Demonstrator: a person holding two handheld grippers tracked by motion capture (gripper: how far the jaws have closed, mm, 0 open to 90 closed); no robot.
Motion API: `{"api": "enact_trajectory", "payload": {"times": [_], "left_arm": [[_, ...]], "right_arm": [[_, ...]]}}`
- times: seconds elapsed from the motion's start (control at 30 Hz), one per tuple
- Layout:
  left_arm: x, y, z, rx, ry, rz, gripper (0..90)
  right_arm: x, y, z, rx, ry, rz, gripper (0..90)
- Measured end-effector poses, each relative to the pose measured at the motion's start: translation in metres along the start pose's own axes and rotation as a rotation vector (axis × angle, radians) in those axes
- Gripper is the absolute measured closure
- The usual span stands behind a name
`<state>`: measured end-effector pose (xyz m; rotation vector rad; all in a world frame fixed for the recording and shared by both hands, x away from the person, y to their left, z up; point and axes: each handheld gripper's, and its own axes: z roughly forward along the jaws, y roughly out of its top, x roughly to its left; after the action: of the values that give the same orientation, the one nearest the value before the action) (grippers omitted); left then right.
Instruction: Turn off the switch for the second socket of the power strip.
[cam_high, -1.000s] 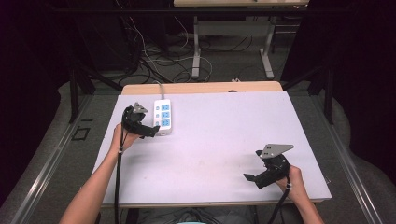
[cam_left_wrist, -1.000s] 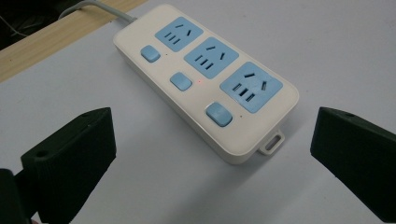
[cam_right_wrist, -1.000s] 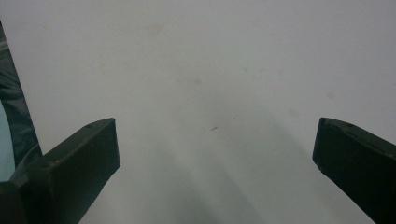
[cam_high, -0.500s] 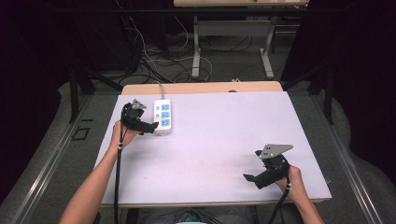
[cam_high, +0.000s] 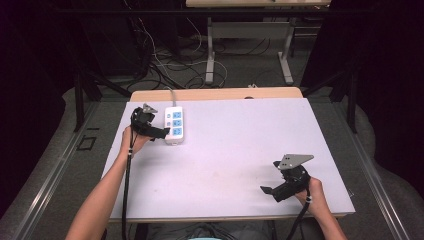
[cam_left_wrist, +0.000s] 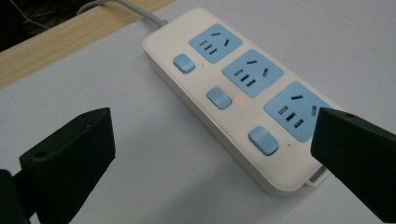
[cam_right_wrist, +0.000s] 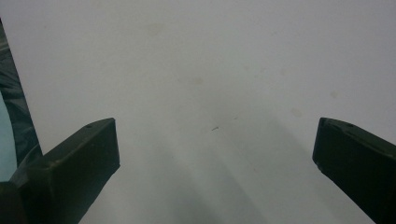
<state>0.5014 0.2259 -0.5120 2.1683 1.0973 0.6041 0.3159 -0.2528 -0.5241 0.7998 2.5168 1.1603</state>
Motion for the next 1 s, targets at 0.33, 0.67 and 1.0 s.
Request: {"api": "enact_trajectory", "payload": {"times": [0.33, 0.67, 1.0], "left_arm": [[0.005, 0.013, 0.004, -0.004, 0.012, -0.029, 0.0], [0.007, 0.020, 0.012, 0.017, 0.037, -0.043, 0.0], [0.007, 0.020, 0.018, 0.022, 0.056, -0.059, 6.6]], "right_arm": [[0.000, -0.001, 0.002, -0.022, 0.007, 0.006, 0.0], [-0.001, 0.000, 0.001, -0.002, 0.011, 0.002, 0.0], [-0.001, 0.000, 0.001, 0.013, 0.015, 0.002, 0.0]]}}
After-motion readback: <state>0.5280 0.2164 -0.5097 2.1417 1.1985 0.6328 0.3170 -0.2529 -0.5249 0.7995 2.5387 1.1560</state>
